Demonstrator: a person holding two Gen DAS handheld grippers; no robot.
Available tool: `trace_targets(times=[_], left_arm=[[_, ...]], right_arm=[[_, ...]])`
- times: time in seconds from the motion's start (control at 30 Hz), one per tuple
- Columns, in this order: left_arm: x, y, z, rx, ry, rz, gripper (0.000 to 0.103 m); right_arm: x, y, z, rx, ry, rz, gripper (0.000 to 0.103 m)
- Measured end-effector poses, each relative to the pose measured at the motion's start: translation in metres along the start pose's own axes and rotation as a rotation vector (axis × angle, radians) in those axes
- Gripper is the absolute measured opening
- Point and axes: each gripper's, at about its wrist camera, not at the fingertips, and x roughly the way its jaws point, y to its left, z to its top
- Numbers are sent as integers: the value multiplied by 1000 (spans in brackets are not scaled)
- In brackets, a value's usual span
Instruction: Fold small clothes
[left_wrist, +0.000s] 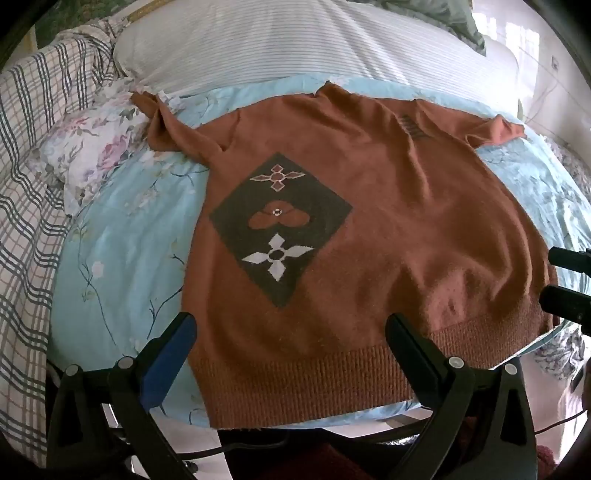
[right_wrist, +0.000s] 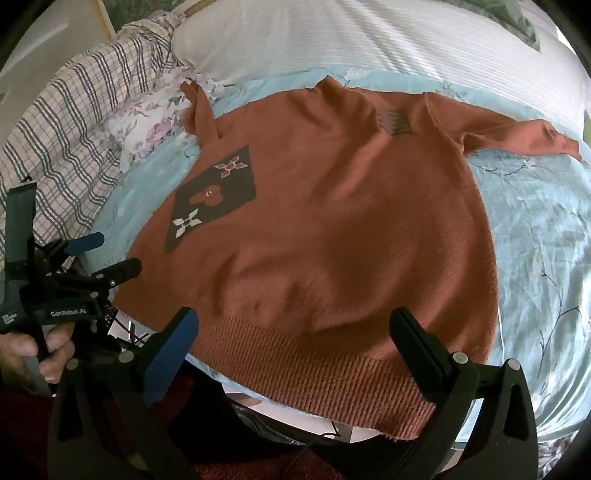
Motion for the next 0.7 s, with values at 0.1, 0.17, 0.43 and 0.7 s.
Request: trace_targets(times=[0.1, 0.17, 0.43, 0.7], left_arm=[[0, -1, 1, 2, -1, 1, 102], [0, -4, 2, 0, 0, 6, 102], [0, -9, 1, 1, -5, 3, 102], [-1, -6, 5, 7, -8, 5, 102]], right_arm=[[-3, 4, 1, 2, -1, 0, 103], [-2, 3, -3, 4, -10, 4, 103], [-1, 7, -3, -8, 26, -23, 103], [0, 7, -1, -15, 43, -38, 103]])
